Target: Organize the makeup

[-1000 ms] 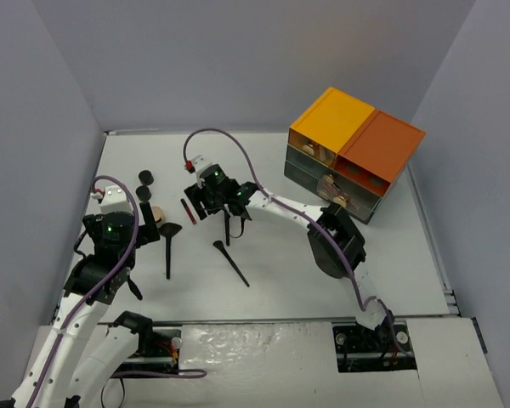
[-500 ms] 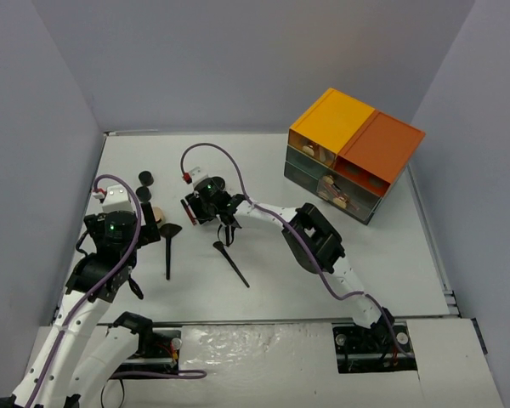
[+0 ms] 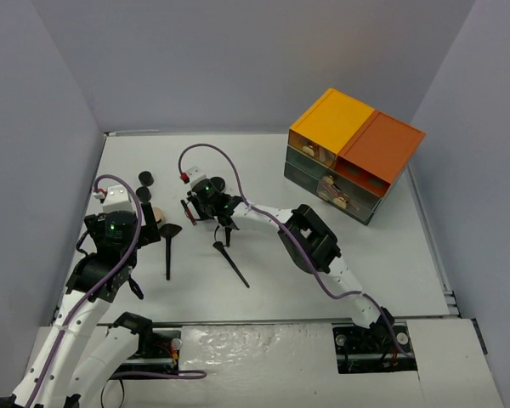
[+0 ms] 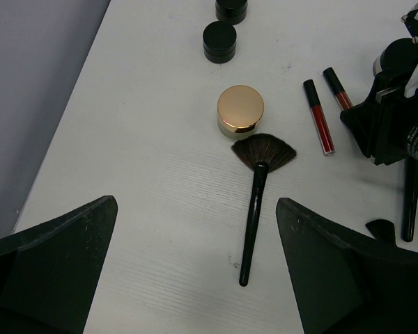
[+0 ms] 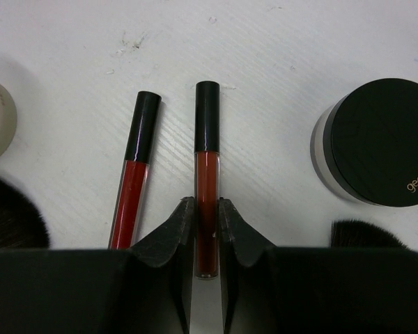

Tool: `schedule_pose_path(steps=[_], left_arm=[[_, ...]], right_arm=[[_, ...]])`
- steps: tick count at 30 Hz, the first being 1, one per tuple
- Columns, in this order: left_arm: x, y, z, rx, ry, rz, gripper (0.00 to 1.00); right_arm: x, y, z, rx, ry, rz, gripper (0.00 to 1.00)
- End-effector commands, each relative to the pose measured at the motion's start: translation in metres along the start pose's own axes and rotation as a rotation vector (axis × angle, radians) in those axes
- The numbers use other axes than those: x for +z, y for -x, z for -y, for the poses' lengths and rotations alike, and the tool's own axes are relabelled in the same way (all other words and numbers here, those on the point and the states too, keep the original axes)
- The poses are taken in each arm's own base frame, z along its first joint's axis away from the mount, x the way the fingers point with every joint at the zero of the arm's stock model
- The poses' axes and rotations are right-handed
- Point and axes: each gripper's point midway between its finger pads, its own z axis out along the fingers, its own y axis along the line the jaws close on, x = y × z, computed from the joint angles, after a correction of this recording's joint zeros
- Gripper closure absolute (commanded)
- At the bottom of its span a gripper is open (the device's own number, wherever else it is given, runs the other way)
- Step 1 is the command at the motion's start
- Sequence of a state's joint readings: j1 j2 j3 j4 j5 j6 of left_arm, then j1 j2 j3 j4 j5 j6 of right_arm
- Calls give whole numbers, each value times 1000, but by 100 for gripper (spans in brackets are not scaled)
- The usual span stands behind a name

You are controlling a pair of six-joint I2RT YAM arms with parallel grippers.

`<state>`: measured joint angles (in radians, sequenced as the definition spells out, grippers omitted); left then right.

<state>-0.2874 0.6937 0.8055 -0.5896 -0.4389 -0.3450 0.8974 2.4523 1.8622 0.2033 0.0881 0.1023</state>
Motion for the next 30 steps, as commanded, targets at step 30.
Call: schedule_pose_path(steps=[30], left_arm=[[2,17,10,-29,-40,47,3]], right_arm=[[-413,51,251,47,-552,144,100]])
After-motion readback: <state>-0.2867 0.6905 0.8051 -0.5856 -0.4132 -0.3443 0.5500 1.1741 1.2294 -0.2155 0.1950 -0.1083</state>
